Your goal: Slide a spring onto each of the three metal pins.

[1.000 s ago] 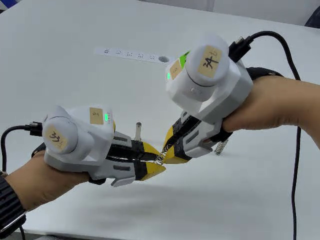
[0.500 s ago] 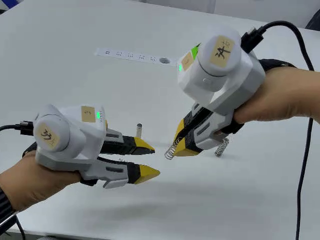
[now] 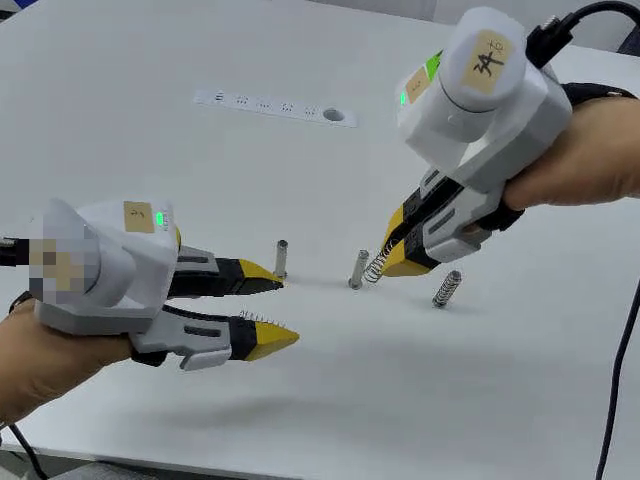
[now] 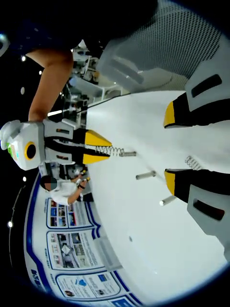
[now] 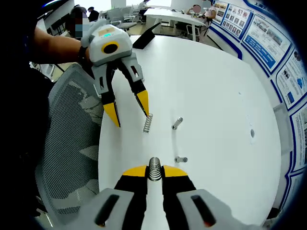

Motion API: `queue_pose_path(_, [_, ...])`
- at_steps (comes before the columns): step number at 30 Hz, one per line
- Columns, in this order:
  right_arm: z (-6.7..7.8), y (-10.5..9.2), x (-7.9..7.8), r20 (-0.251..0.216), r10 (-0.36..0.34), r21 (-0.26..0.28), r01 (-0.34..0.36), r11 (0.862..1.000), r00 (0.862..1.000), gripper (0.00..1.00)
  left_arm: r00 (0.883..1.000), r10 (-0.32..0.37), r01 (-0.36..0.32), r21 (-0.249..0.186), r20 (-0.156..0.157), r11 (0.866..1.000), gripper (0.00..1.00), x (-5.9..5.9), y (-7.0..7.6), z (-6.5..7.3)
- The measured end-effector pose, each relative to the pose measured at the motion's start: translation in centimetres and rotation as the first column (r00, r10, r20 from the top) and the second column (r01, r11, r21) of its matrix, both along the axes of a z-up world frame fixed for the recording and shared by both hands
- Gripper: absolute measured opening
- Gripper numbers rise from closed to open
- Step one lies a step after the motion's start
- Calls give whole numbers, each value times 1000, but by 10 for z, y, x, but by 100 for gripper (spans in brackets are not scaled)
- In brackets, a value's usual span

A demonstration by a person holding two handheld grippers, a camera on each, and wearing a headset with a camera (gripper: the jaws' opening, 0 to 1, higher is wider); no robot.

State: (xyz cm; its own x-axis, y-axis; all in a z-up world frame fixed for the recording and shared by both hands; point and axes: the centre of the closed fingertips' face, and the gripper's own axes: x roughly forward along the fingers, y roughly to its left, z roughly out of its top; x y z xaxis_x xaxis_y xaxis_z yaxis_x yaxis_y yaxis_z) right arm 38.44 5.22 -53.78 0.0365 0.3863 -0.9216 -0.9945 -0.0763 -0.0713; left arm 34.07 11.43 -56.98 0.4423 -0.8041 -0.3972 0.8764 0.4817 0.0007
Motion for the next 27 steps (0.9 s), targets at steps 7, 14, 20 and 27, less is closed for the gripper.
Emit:
queue_pose_path(7, [-6,-4,19,6,-24,-16,24,1000,1000,12,999,41,-41,-5,-7,999,38,0,10,-1])
queue_pose_path(14, [-14,-6,39,50,-29,-61,32,998,998,12,997,70,-71,-10,-13,997,41,-3,17,-3])
queue_pose_path(20, [-20,-2,51,54,-28,-75,32,997,998,12,996,90,-90,-11,-21,996,43,-4,23,-6])
queue_pose_path(27, [-31,4,59,49,-24,-91,28,995,999,12,995,101,-102,-13,-22,995,45,-4,25,-5])
